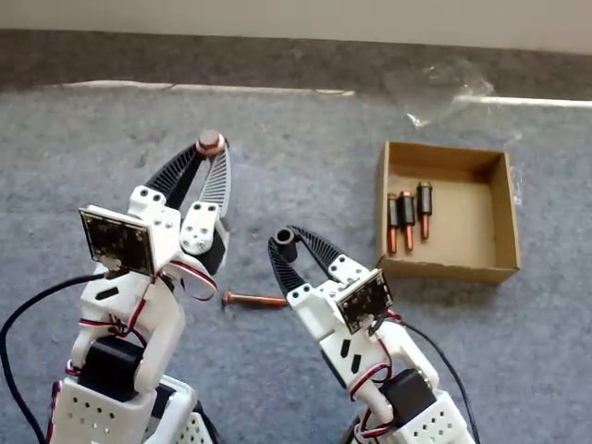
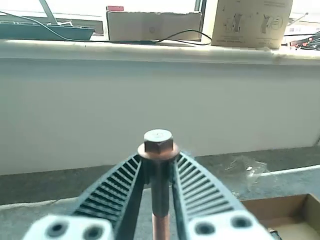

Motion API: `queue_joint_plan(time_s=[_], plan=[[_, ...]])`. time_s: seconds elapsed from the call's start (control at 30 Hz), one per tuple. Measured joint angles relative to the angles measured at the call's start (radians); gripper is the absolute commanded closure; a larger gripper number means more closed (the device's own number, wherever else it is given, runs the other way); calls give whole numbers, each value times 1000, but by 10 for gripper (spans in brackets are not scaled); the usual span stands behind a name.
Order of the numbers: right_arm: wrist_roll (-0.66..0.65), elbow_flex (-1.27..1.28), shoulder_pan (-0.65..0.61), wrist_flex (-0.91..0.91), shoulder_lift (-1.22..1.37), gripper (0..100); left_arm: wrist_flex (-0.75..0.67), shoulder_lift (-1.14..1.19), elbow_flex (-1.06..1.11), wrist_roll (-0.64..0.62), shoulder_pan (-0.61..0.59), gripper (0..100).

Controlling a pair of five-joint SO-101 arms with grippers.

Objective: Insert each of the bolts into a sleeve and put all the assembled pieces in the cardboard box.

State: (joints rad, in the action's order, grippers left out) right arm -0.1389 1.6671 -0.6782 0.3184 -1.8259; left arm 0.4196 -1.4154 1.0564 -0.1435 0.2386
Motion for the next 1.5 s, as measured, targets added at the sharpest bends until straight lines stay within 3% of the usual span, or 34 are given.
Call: queue_joint_plan(time_s=[0.33,1.5], plan=[[0,0,0,0,0,994,0,0,0,-18,209,995],[0,0,0,-34,0,994,-2,-3,75,-28,267,995]])
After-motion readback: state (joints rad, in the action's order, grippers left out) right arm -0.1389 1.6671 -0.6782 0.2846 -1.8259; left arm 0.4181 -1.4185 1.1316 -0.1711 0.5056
